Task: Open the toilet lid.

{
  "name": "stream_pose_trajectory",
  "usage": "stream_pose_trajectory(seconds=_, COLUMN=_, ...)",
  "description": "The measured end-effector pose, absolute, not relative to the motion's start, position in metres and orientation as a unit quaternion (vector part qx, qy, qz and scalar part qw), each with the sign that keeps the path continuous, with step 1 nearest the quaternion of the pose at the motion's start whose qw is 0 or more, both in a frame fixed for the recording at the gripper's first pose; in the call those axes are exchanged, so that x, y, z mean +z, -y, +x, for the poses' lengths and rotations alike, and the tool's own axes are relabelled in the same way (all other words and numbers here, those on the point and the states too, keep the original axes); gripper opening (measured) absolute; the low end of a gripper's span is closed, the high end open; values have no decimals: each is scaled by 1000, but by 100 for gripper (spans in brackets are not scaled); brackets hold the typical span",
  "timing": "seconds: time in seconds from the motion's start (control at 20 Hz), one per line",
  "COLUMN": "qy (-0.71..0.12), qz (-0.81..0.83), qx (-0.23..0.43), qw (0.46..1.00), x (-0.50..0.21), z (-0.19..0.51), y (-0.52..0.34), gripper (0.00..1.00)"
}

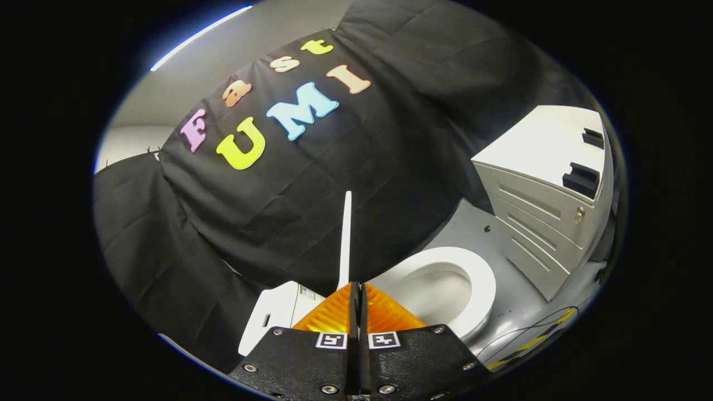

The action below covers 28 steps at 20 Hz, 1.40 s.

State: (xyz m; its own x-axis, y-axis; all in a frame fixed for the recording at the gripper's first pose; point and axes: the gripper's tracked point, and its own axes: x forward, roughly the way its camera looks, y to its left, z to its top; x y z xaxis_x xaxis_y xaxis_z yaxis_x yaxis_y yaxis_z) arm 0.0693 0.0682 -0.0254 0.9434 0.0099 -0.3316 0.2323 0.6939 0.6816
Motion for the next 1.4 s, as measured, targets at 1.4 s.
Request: stream_pose_trajectory(seconds=1.4, qy=-107, qz=249, qx=1, qw=963, x=52, z=89, y=-166, gripper=0)
